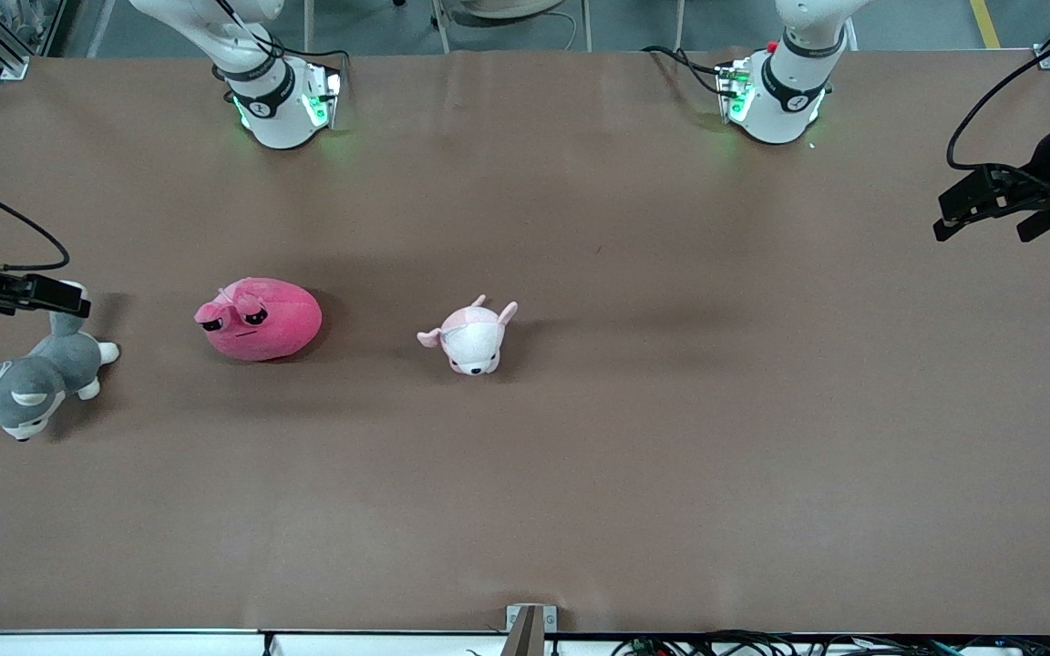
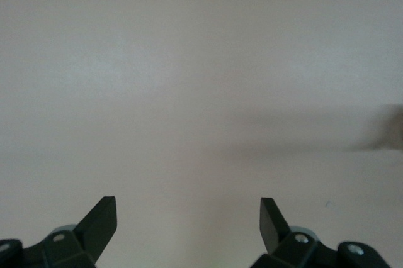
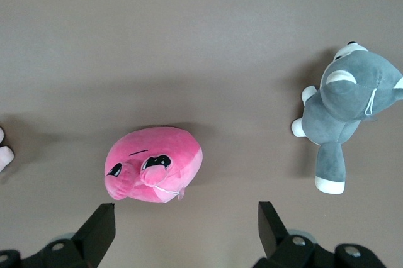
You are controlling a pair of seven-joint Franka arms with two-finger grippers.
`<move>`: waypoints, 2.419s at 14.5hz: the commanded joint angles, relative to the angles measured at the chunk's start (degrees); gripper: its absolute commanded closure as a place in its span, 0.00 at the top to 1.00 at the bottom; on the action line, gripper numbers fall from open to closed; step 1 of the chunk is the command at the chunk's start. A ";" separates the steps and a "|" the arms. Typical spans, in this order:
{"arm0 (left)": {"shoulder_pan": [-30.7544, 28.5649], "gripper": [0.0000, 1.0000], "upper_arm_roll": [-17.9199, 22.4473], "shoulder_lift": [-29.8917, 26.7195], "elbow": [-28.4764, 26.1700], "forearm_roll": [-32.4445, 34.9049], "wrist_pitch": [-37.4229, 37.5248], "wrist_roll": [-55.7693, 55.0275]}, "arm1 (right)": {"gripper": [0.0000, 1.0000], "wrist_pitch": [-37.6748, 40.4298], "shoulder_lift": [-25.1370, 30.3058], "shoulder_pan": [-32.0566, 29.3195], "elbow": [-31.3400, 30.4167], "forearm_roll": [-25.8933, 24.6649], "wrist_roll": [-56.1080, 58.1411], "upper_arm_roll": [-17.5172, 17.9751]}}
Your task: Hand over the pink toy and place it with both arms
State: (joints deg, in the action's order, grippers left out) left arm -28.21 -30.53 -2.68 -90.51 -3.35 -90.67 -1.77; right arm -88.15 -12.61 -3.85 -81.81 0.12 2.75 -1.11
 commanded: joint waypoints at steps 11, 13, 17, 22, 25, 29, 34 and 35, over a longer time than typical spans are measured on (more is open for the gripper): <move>10.50 1.00 12.20 0.66 1.04 -0.51 0.14 1.07 | 1.00 8.17 3.55 2.36 -0.10 -0.47 -0.73 0.06; 19.55 1.00 21.52 0.66 1.04 -0.43 0.41 0.98 | 1.00 7.74 6.62 2.44 -2.82 -0.47 -0.64 0.06; 29.87 1.00 32.19 0.66 1.04 -0.43 0.50 0.98 | 1.00 7.03 10.93 2.79 -6.95 -0.65 -0.64 0.06; 29.88 1.00 32.12 0.57 1.13 0.01 0.50 0.98 | 1.00 7.29 14.63 2.97 -9.95 -1.09 -0.64 0.06; 30.14 1.00 32.03 0.48 1.47 1.42 0.50 1.07 | 1.00 7.12 16.48 2.88 -11.44 -1.09 -0.64 0.06; 30.05 1.00 31.67 0.57 1.56 1.59 0.50 1.07 | 1.00 7.38 18.14 2.88 -11.09 -0.92 -0.73 0.15; 30.05 1.00 31.59 0.57 1.74 1.68 0.50 1.15 | 1.00 7.12 19.91 3.06 -11.09 -0.39 -0.73 0.32; 30.05 1.00 31.59 0.57 1.74 1.68 0.50 1.15 | 1.00 6.86 19.73 2.97 -11.09 -0.39 -0.73 0.24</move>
State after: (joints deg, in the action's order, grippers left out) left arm 1.59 1.08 -2.25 -89.88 -2.85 -90.76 -1.65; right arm -80.14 5.30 -1.03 -90.71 0.12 2.68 -1.06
